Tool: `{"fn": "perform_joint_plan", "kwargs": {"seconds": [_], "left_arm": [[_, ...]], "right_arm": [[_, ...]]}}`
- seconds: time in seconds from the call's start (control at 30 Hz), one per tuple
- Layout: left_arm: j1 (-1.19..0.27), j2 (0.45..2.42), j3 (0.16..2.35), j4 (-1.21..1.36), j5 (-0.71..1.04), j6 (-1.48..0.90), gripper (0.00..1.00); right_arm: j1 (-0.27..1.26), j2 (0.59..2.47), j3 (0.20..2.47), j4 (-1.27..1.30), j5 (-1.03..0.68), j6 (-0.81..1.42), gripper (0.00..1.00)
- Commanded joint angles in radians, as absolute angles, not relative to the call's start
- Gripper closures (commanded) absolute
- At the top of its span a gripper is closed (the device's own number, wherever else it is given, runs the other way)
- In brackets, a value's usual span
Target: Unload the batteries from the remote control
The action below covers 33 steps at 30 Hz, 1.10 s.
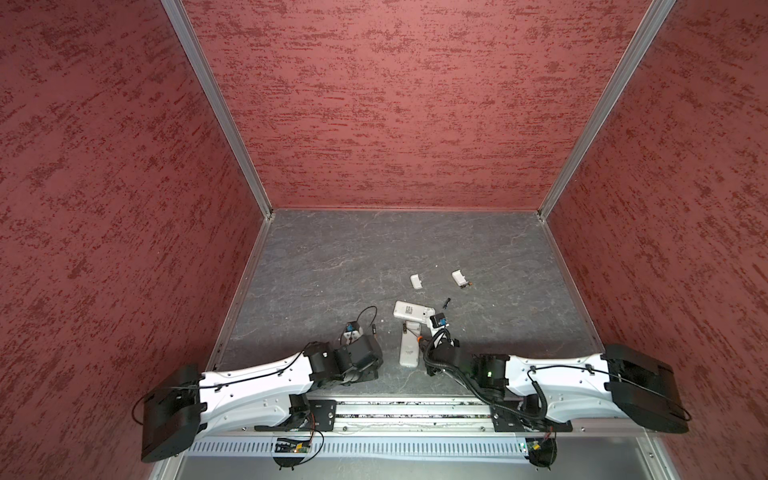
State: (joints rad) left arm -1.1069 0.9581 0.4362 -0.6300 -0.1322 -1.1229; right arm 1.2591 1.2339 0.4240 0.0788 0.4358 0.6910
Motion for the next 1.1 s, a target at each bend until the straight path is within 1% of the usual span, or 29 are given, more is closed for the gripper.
{"fn": "perform_joint_plan", "kwargs": {"seconds": [0.0,0.13,0.23,0.47,0.6,0.77,0.97,1.07], "left_arm": [[-1.074,0.893,0.402,-0.700,-0.143,-1.147,0.41],[-1.052,0.883,0.402,-0.717,-0.147,-1.128,0.41],[-1.042,0.905,0.402,-0.685,-0.147,-1.111,0.41],[-0.923,1.071,0.444,-0.531,-0.147,-0.988,0.41],[-0.859,1.107,0.478,-0.489,-0.156,-0.928,0.41],[-0.781,1.116,0.495,-0.431,-0.138,-0.858,0.41],[-0.761,1.123,0.573,-0.474,-0.161,-0.803,0.41],[-0.741,1.107,0.601,-0.495,-0.169,-0.786,0.40]], "right_arm": [[1.253,1.241,0.482,0.108,0.416,0.640,1.00],[1.251,1.253,0.524,0.095,0.394,0.617,1.00],[1.251,1.258,0.539,0.081,0.403,0.615,1.00],[1.235,1.221,0.556,0.023,0.487,0.644,1.00],[1.194,1.149,0.525,-0.040,0.561,0.696,1.00],[1.070,1.032,0.449,-0.071,0.608,0.706,1.00],[0.857,0.990,0.422,-0.108,0.600,0.664,1.00],[0.757,0.989,0.389,-0.080,0.604,0.669,1.00]]}}
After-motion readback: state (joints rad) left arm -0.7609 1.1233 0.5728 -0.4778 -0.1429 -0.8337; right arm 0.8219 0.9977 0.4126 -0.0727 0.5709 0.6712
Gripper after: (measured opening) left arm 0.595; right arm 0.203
